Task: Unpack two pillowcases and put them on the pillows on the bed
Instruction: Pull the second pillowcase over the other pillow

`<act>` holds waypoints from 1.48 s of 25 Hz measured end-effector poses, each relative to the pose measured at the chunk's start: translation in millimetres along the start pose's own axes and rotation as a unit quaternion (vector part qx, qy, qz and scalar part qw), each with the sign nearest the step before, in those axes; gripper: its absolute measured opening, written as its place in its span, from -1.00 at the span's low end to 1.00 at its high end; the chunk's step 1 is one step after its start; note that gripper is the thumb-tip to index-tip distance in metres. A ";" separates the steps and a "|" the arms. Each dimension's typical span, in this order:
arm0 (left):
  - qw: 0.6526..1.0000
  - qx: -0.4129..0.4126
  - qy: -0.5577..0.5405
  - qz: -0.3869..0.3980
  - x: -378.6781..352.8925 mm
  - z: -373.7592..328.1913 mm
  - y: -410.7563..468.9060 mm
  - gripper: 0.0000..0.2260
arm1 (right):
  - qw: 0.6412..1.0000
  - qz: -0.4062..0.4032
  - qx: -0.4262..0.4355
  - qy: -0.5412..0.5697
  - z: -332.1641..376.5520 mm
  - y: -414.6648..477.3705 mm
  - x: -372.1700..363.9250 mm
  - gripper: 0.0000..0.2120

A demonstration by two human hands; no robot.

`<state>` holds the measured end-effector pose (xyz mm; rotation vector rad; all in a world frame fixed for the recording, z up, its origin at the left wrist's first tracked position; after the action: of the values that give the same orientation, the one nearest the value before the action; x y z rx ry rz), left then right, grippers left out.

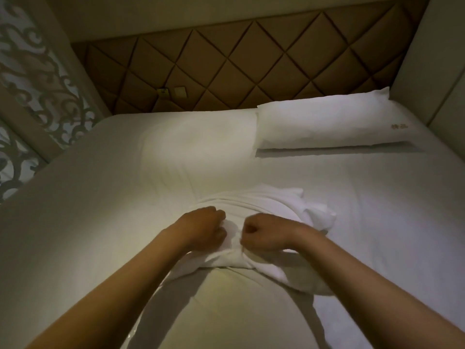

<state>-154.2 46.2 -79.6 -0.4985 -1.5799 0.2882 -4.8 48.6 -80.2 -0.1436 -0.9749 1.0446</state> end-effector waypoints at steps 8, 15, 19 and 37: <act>0.991 0.082 -0.069 0.074 -119.6 17.8 25.7 -0.46 | 0.995 -0.026 -0.075 -0.068 -40.2 43.3 -117.5 -0.10; 0.989 0.099 -0.091 0.062 -120.8 21.7 30.9 -0.38 | 0.997 0.045 -0.058 -0.025 -47.1 10.2 -132.5 -0.37; 0.986 0.124 -0.077 0.079 -127.2 22.1 39.5 -0.30 | 0.997 0.052 -0.059 -0.003 -51.9 9.9 -139.0 -0.45; 0.985 0.152 -0.031 0.068 -133.4 16.8 38.5 -0.30 | 0.998 0.050 -0.049 0.006 -53.0 5.8 -140.1 -0.19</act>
<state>-163.7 17.7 -216.2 -0.3620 -1.5303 0.6445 10.3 -40.1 -200.1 -0.2809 -1.0157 1.0862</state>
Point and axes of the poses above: each hand's wrist, its own y-axis towards the middle knuckle, its own x-axis out of the back of the hand, z = x × y, the point moved 6 cm from there along y, towards the middle knuckle, and after that the axes turned 11 degrees about z, right-handed, at the moved point
